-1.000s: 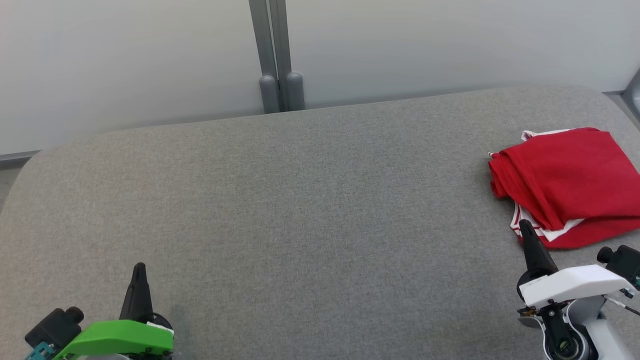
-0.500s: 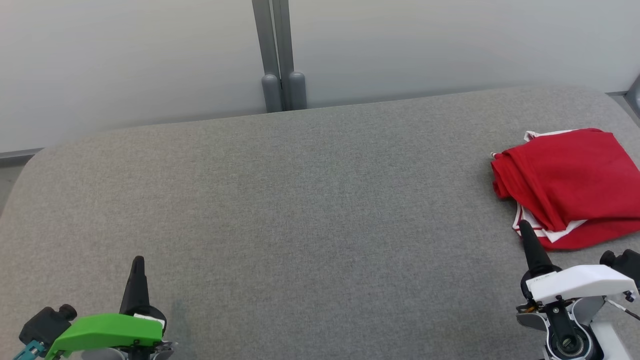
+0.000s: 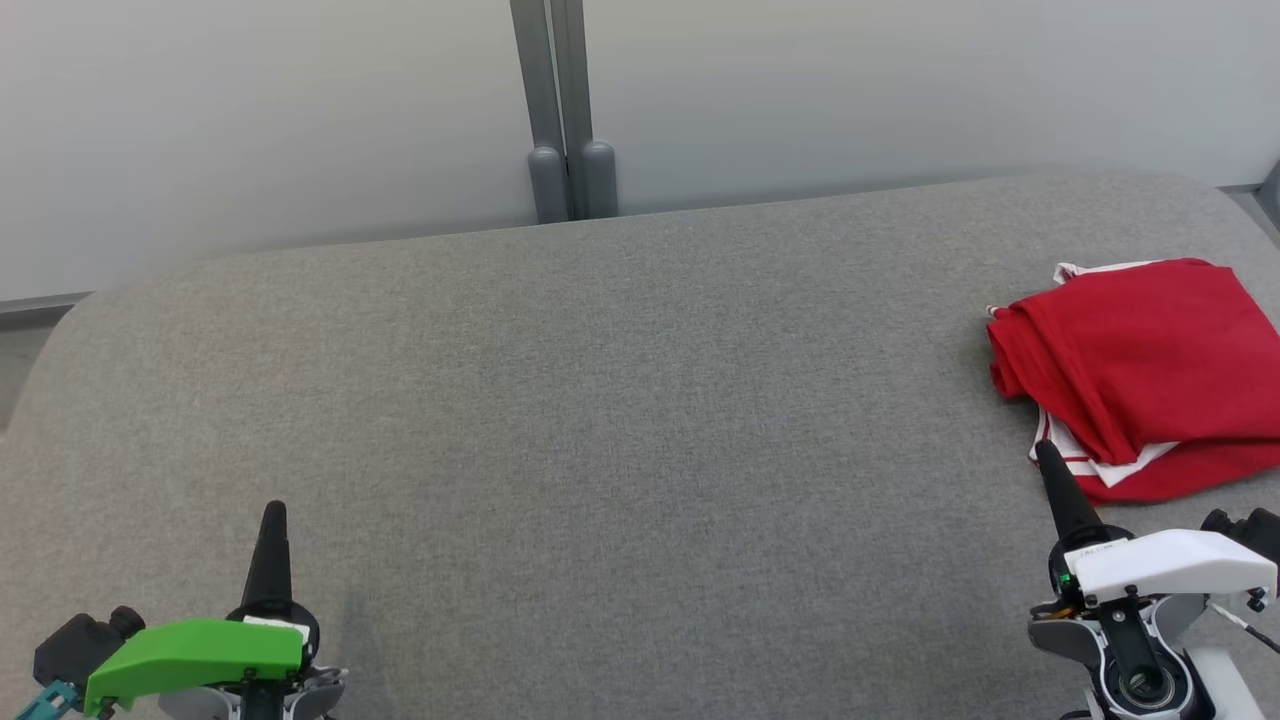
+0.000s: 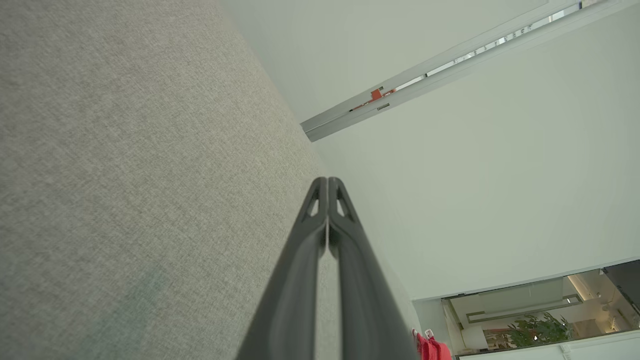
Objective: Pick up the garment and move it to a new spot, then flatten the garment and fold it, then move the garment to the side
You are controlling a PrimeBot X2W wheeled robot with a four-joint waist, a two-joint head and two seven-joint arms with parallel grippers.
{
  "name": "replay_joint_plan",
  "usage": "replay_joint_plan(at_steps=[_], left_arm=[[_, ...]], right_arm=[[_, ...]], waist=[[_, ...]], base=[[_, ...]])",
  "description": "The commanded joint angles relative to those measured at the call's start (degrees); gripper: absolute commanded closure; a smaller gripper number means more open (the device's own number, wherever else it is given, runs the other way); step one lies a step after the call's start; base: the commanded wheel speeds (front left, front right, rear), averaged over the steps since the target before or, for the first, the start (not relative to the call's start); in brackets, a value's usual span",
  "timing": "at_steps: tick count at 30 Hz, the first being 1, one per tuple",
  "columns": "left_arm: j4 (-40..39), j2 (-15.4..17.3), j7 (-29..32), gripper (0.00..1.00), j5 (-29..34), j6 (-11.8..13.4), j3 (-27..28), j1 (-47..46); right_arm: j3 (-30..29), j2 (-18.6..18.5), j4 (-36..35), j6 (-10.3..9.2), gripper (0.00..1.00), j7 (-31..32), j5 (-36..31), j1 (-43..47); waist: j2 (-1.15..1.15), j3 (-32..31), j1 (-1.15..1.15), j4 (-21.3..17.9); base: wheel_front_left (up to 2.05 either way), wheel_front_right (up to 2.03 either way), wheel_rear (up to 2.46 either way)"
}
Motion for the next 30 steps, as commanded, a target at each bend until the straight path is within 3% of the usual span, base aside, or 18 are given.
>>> replay_joint_plan(at_steps=[1, 30], left_arm=[[-0.6, 0.3, 0.3, 1.0, -1.3, -0.4, 0.3, -1.5], [-0.6, 0.3, 4.0, 1.0, -15.5, -0.9, 1.4, -2.9]], right_arm=[[-0.5, -0.1, -0.7, 0.02, 1.0, 0.4, 1.4, -1.0], [-3.0, 2.1, -1.0, 0.03, 1.0, 4.2, 13.2, -0.9]], waist=[[0.0, 0.0, 0.0, 0.0], [0.0, 0.2, 0.0, 0.8]], base=[[0.0, 0.0, 0.0], [0.0, 0.0, 0.0]])
